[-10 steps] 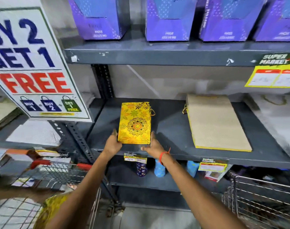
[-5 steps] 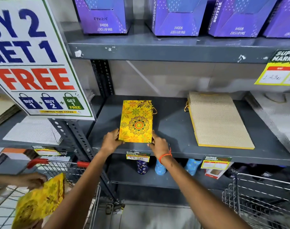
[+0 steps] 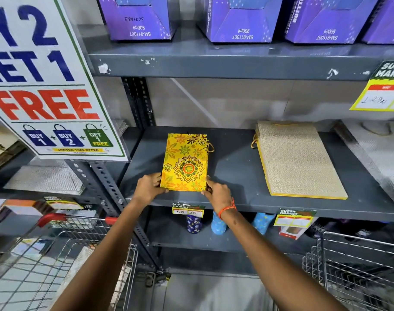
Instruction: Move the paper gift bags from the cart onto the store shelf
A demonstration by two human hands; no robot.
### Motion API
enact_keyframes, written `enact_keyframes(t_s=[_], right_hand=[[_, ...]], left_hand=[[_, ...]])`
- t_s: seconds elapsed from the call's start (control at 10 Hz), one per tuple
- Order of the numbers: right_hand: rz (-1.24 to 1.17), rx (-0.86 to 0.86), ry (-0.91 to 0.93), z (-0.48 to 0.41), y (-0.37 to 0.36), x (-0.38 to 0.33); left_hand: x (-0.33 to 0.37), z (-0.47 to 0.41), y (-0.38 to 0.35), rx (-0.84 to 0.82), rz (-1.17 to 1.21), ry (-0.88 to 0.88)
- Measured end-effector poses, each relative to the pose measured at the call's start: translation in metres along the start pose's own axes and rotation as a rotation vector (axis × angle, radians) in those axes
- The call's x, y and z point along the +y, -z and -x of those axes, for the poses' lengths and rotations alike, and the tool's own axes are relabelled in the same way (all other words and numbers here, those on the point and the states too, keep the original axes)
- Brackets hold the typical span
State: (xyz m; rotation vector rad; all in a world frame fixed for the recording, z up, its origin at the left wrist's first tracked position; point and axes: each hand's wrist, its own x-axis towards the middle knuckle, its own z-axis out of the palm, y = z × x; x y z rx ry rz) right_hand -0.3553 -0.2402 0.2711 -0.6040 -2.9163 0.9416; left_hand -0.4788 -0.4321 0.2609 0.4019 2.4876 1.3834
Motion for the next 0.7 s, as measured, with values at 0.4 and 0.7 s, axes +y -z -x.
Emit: enact_keyframes(t_s=[0.4, 0.7], right_hand=[[-0.062, 0.021, 0.017, -0.004, 0.001, 0.005], [-0.226, -0.038, 0.003, -0.003, 0.002, 0.02]], left_hand=[[0.005, 0.001, 0.002, -0.008, -0.015, 0.032], [0.018, 0.023, -0.014, -0.005, -0.183, 0.103]])
